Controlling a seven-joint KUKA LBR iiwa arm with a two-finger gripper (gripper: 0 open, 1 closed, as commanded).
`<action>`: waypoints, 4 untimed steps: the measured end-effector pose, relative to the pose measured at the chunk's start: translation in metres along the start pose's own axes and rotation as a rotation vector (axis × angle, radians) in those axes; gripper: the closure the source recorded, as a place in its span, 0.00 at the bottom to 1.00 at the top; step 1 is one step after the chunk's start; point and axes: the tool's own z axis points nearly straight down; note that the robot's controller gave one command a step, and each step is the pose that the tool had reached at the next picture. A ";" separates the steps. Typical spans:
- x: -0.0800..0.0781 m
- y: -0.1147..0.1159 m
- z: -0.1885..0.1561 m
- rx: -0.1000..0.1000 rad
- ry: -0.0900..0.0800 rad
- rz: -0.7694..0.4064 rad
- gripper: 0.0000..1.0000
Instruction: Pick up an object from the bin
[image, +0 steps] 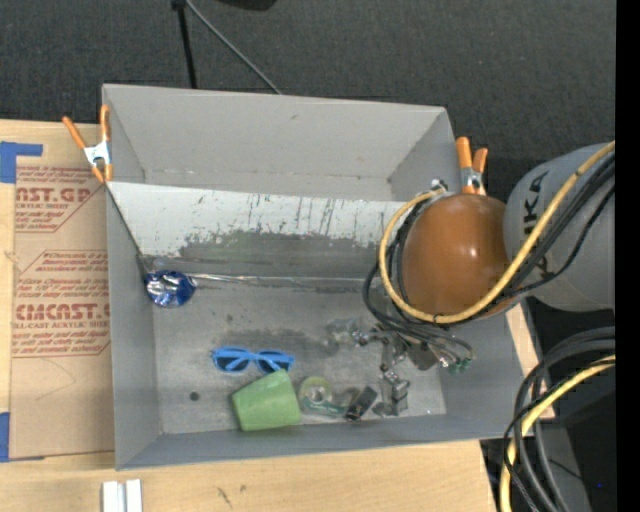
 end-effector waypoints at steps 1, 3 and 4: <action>0.002 -0.003 0.068 0.011 -0.017 -0.032 0.00; -0.034 -0.027 -0.017 0.011 -0.012 -0.216 1.00; -0.032 -0.025 -0.014 0.005 -0.006 -0.215 0.00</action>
Offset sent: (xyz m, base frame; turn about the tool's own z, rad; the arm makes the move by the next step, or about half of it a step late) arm -0.0035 -0.0045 -0.0671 -0.0318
